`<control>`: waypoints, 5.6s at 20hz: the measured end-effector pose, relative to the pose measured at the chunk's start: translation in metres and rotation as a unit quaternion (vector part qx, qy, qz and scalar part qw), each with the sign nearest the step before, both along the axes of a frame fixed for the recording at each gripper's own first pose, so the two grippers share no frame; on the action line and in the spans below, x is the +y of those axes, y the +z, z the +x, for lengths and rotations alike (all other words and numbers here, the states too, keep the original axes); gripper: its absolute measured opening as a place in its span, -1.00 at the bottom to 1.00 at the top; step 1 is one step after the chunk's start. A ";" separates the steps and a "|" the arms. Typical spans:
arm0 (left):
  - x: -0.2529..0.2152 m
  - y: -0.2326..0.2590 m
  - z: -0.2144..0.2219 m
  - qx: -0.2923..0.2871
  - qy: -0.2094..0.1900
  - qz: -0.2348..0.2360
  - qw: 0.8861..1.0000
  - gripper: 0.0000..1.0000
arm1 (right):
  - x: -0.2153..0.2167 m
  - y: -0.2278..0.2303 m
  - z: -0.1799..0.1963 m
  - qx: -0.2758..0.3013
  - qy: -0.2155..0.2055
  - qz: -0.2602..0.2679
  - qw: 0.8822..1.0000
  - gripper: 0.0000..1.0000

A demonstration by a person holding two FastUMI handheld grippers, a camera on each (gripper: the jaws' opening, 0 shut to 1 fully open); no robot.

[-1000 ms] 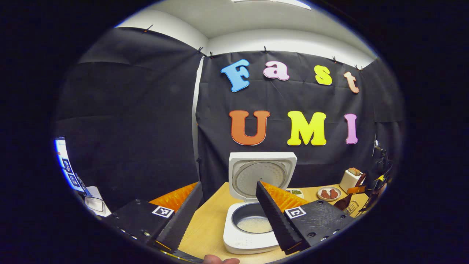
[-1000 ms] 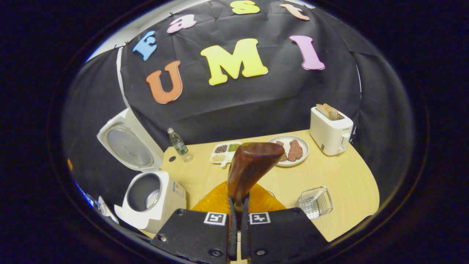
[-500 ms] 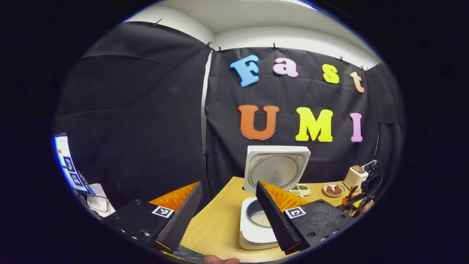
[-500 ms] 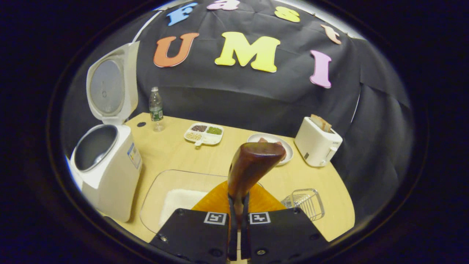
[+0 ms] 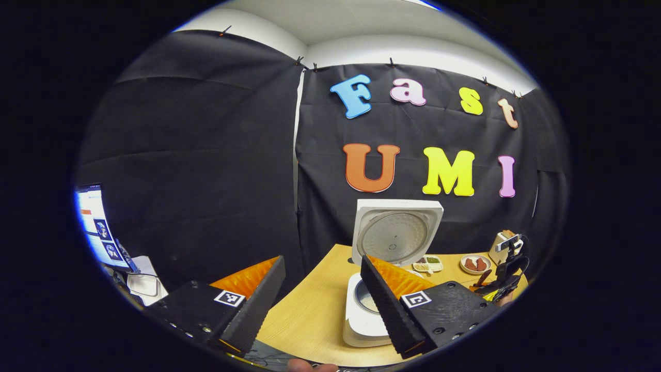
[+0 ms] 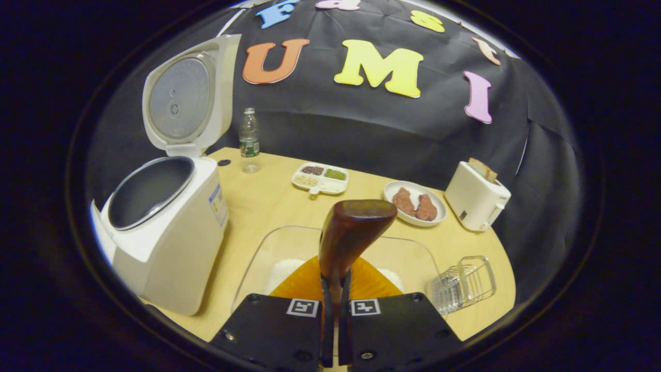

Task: Close the left gripper, press the button to open the rice cooker; take a wooden spoon from the chopstick holder with the right hand, scoop a spoonful of rice and pour it into the rice cooker, then put the wooden spoon back into the chopstick holder.

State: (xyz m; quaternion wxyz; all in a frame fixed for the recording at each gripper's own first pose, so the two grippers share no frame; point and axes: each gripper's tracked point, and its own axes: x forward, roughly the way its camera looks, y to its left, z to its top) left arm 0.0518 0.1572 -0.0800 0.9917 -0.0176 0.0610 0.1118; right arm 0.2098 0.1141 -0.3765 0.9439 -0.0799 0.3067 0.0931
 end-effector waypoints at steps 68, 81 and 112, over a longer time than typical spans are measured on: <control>0.021 0.000 -0.037 0.011 0.044 -0.018 0.999 0.89 | 0.215 0.169 0.027 -0.057 0.131 0.212 0.967 -0.82; 0.026 -0.002 -0.044 0.003 0.018 -0.008 1.000 0.89 | 0.249 0.201 -0.003 -0.213 0.237 0.005 0.948 -0.82; -0.139 0.021 0.007 -0.016 -0.055 -0.011 0.998 0.89 | -0.150 0.241 0.017 -0.122 -0.028 0.224 0.967 -0.82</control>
